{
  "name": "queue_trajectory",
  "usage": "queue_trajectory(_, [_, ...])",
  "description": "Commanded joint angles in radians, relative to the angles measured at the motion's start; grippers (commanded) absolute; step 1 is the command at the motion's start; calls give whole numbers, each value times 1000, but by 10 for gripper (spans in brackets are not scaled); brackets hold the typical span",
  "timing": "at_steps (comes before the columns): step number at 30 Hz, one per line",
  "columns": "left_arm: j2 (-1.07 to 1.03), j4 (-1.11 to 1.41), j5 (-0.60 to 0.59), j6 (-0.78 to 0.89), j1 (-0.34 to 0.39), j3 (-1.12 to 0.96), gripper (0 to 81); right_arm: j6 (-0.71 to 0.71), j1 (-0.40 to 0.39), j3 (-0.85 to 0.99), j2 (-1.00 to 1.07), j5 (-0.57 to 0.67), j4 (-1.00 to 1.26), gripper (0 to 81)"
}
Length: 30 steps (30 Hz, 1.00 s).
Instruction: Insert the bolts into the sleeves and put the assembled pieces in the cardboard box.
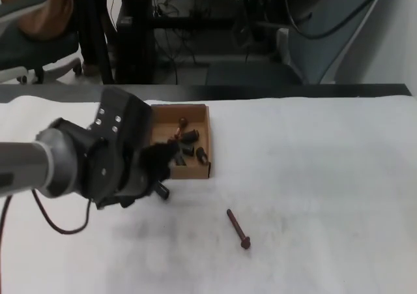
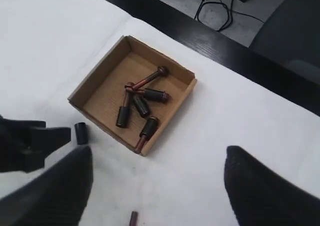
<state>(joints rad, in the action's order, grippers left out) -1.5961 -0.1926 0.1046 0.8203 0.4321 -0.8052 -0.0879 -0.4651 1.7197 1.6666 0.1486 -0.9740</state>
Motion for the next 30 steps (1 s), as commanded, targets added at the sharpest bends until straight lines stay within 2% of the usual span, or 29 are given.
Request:
queue_trajectory(1, [-2, 15, -9, 10, -32, -8, 517, 6, 5, 11, -13, 22, -9, 694])
queue_trajectory(8, [-19, 46, -41, 40, -33, -8, 515, 29, 5, 11, -13, 45, -9, 694])
queue_trajectory(10, [-48, 69, -105, 52, -33, -23, 515, 30, 5, 11, -13, 45, -9, 694])
queue_trajectory(13, [-96, 28, -132, 52, -31, -54, 515, 29, 5, 11, -16, 45, -9, 694])
queue_trajectory(19, [-121, -13, -98, 87, -30, -57, 514, 29, 5, 11, -20, 45, -9, 694])
queue_trajectory(23, [-150, -3, -113, 107, -30, -61, 416, 29, 5, 11, -20, 45, -9, 694])
queue_trajectory(30, [-226, 2, -157, 130, -30, -100, 407, 29, 5, 11, -23, 60, -9, 694])
